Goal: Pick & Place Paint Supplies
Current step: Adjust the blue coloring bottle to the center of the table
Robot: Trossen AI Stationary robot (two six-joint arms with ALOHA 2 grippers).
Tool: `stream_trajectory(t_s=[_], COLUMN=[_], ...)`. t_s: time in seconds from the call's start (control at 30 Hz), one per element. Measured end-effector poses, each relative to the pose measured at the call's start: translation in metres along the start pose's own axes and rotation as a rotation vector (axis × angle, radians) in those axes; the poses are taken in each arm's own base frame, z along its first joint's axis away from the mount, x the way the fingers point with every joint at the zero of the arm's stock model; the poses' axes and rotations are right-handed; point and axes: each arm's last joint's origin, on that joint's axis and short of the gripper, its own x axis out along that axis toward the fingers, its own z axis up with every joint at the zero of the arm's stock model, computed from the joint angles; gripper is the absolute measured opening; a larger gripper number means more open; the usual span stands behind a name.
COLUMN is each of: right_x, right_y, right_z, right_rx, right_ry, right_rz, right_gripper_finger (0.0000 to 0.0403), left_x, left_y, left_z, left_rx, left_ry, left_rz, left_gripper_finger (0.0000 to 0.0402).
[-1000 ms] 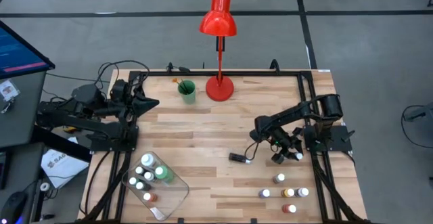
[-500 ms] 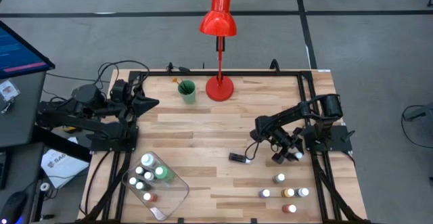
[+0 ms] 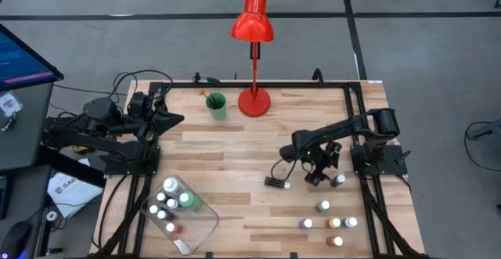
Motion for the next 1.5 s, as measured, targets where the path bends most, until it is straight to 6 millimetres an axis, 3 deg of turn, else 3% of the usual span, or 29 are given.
stream_trajectory(t_s=[0.2, 0.4, 0.53, 0.67, 1.5], right_x=[-0.027, -0.051, -0.049, -0.038, 0.021], right_y=[-0.003, -0.005, -0.012, -0.015, -0.004], right_z=[-0.017, -0.075, -0.110, -0.127, -0.119], right_rx=[0.048, 0.151, 0.208, 0.241, 0.237], right_ry=[-0.283, -0.632, -0.666, -0.614, -0.594], right_rz=[0.028, 0.198, 0.228, 0.149, 0.172], right_gripper_finger=[0.0244, 0.0244, 0.0244, 0.0245, 0.0263], left_x=[0.000, 0.000, 0.000, 0.000, -0.001], left_y=[0.000, 0.000, 0.000, 0.000, 0.000], left_z=[0.000, 0.000, 0.000, 0.000, 0.001], left_rx=[0.000, -0.006, -0.006, -0.007, -0.010], left_ry=[0.000, 0.000, -0.001, -0.002, -0.010], left_rz=[0.000, 0.000, 0.000, -0.001, -0.005], left_gripper_finger=[0.0002, 0.0002, 0.0002, 0.0002, 0.0002])
